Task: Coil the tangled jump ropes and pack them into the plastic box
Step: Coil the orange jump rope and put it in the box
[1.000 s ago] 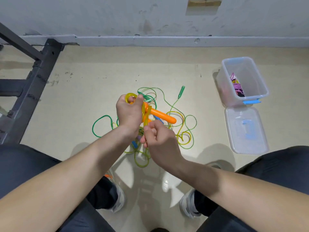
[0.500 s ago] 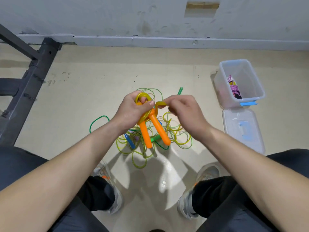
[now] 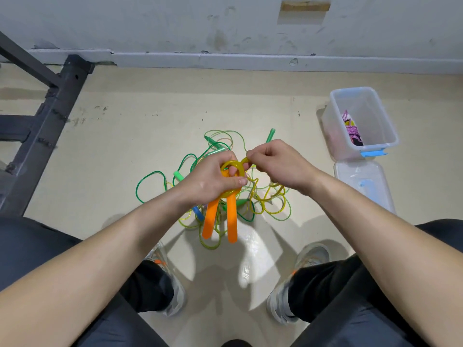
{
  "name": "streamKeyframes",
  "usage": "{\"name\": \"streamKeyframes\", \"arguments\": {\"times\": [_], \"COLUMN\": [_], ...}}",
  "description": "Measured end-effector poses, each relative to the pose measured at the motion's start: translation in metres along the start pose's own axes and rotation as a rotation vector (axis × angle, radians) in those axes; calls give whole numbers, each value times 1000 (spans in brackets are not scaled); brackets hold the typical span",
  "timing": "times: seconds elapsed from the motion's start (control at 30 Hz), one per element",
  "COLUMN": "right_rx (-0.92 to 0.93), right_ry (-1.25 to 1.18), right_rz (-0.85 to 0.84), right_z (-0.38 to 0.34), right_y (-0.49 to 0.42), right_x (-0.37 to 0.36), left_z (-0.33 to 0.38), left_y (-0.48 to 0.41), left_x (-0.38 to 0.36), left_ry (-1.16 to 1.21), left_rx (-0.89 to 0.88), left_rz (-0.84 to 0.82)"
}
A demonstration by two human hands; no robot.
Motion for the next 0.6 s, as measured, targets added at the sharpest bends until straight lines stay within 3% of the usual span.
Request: {"name": "streamKeyframes", "arguments": {"times": [0.17, 0.33, 0.6], "right_rx": [74, 158, 268], "right_ry": [351, 283, 565], "right_rz": [-61, -101, 118], "right_z": [1, 9, 14], "right_y": [1, -3, 3], "right_x": [-5, -6, -24], "left_z": [-5, -3, -7], "left_y": [-2, 0, 0], "left_x": [-3, -8, -11], "left_ry": [-150, -201, -159], "left_rx": [45, 68, 111], "left_rz": [78, 110, 180]}}
Point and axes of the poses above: each hand's wrist, its own y-axis away from the middle knuckle, its own x-axis out of the back of the hand, z = x × y, the point moved 4 cm from there along -y, towards the middle knuckle, and after that the axes turned 12 degrees about -y, right-handed, at the moved point
